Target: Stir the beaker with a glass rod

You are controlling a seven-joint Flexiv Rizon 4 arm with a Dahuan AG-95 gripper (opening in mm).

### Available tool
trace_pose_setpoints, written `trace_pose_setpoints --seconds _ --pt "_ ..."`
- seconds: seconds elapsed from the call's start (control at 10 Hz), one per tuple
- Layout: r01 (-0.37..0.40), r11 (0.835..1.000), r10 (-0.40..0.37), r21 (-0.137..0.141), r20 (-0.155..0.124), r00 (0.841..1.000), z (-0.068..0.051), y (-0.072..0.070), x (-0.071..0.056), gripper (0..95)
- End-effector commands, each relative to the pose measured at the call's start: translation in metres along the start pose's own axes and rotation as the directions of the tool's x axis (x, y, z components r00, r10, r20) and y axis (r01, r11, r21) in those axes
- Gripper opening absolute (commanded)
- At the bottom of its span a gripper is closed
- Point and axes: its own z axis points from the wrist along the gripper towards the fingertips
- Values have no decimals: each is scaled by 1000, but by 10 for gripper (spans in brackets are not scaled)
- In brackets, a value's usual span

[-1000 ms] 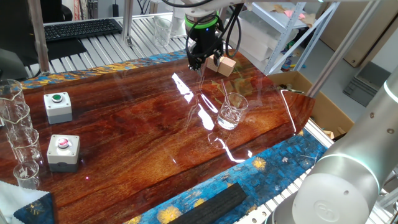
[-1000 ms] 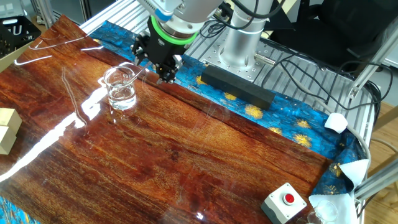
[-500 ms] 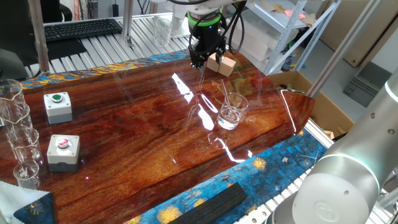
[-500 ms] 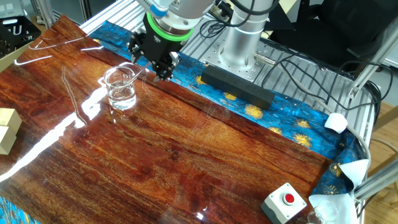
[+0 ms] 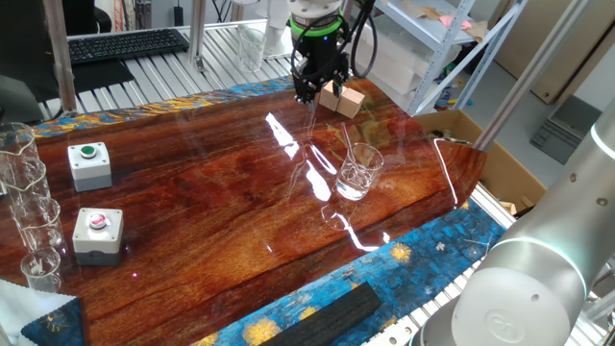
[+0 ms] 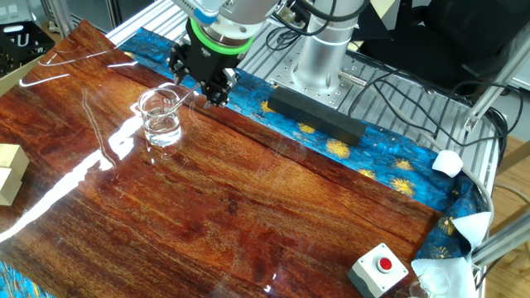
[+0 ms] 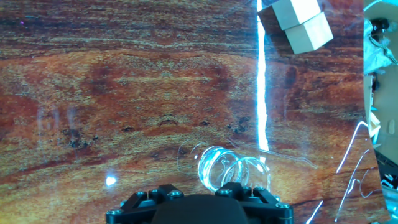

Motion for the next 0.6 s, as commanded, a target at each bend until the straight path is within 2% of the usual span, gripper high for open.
trace_pose_setpoints --seconds 0.1,0.6 --pt "23 1000 -23 -15 8 1000 1 0 0 0" --pt "22 1000 -22 -14 9 1000 1 0 0 0"
